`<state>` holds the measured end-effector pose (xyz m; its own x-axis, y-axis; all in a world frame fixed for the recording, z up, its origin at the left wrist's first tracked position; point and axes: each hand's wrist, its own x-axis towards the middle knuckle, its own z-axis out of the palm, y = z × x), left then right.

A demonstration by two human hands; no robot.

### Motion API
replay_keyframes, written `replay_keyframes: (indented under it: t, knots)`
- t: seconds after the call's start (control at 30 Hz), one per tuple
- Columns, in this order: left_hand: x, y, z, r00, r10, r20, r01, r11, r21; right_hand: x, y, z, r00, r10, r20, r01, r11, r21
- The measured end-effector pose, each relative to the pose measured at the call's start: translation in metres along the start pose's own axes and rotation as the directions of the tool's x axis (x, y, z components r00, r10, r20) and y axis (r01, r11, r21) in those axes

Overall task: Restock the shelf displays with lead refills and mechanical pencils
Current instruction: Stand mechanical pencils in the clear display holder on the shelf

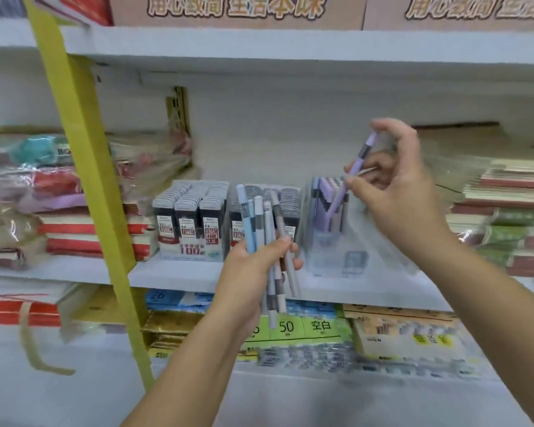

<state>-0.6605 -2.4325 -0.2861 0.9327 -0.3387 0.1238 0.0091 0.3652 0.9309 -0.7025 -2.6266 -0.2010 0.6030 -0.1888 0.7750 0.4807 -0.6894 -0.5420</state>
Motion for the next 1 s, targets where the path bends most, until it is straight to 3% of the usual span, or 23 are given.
replay_keyframes:
  t: [0.2,0.57,0.73,0.8,0.87,0.93,1.0]
  knots:
    - [0.012,-0.01,0.006,0.999,-0.028,-0.02,0.028,0.999,0.014,-0.007,0.03,0.02,0.992,0.003,0.127,0.031,0.963,-0.267]
    - [0.018,-0.025,0.016,0.999,-0.041,-0.007,0.041,0.999,-0.001,-0.02,0.053,0.026,0.974,0.023,0.224,0.05,0.949,-0.311]
    - [0.017,-0.023,0.016,0.998,-0.042,0.052,0.042,0.999,0.002,-0.017,0.044,0.025,0.996,0.006,0.089,0.024,0.943,-0.332]
    - [0.016,-0.021,0.017,0.994,-0.041,0.106,0.04,0.999,0.017,-0.022,0.035,0.026,0.997,0.032,0.072,-0.013,0.968,-0.252]
    - [0.015,-0.019,0.019,0.986,-0.044,0.16,0.039,0.999,0.034,-0.029,0.023,0.029,0.982,0.13,0.135,-0.131,0.991,-0.004]
    - [0.014,-0.018,0.023,0.978,-0.038,0.203,0.029,0.998,0.048,-0.032,0.014,0.031,0.957,0.191,0.218,-0.237,0.948,0.21]
    - [0.013,-0.018,0.025,0.974,-0.027,0.225,0.02,0.999,0.036,-0.033,0.011,0.03,0.948,0.219,0.23,-0.285,0.907,0.309]
